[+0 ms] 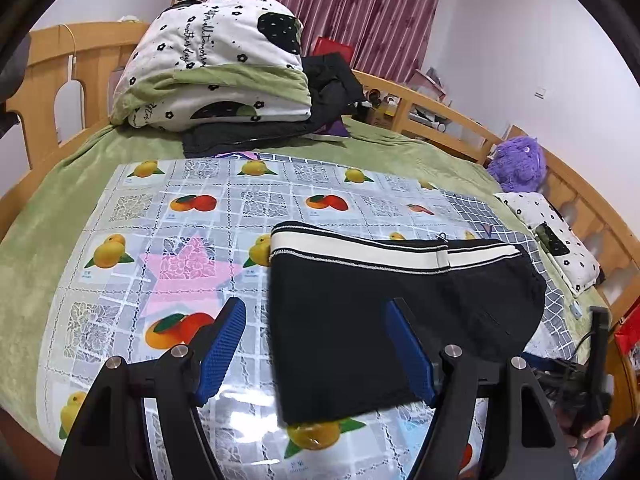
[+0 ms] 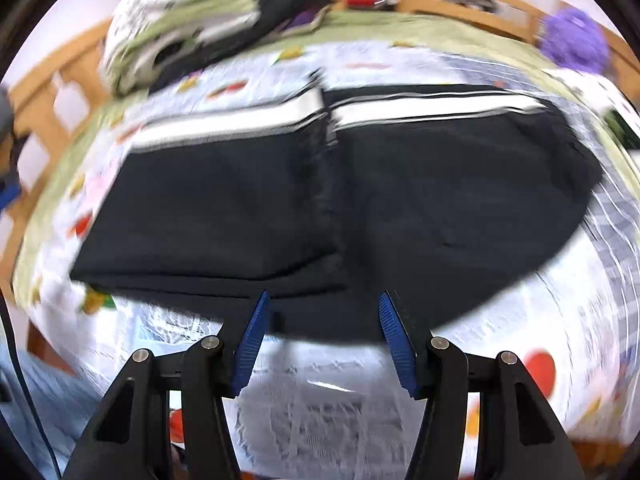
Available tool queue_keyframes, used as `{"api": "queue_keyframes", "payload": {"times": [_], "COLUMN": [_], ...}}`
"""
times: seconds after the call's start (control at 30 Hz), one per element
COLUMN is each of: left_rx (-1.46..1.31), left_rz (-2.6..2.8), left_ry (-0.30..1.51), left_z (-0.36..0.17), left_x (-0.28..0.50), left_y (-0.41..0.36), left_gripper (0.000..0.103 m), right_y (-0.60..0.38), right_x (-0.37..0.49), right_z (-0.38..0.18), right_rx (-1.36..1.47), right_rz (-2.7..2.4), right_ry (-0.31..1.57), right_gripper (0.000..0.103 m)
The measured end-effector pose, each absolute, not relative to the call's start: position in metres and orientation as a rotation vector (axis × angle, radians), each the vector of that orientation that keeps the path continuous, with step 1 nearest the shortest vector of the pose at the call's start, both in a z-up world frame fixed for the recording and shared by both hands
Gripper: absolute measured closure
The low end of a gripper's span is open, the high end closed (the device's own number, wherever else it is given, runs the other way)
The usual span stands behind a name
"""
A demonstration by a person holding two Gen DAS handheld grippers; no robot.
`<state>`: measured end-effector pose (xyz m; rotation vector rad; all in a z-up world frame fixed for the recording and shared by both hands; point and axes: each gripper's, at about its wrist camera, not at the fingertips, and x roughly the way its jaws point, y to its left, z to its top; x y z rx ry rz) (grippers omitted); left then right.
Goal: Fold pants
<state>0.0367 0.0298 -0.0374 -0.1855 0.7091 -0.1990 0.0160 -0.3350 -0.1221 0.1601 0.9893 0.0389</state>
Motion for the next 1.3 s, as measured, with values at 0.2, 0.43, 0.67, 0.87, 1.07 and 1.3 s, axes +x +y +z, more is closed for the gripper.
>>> {"api": "queue_keyframes", "payload": {"times": [0.2,0.43,0.67,0.87,1.07,1.3], "left_rx": [-0.219,-0.295,-0.296,-0.489,-0.492,-0.469], "left_rz": [-0.216,-0.239,-0.221,-0.241,-0.226,-0.186], "left_ry": [0.660,0.608,0.577,0.610,0.608,0.566], "left_z": [-0.028,-0.008,-0.014,-0.022,-0.026,-0.023], "left_x": [0.013,-0.017,-0.043,-0.050,-0.052,-0.057], "left_y": [0.026,0.027,0.031,0.048,0.044,0.055], "left_gripper": [0.034,0.034,0.034,0.033,0.033,0.033], "right_y": [-0.343,-0.319,-0.290,-0.271,-0.274,-0.274], "right_x": [-0.005,-0.006,-0.017,-0.043,-0.040,-0.035], "right_z": [-0.079,-0.020,-0.009,-0.025,-0.039,-0.041], "right_rx": [0.252,0.200,0.223,0.279,0.479,0.427], "right_rz": [0.018,-0.046,0.018,0.052,0.145,0.105], "right_ry": [0.886,0.760,0.762,0.720,0.752,0.771], "right_gripper": [0.047,0.038,0.030,0.029,0.029,0.029]}}
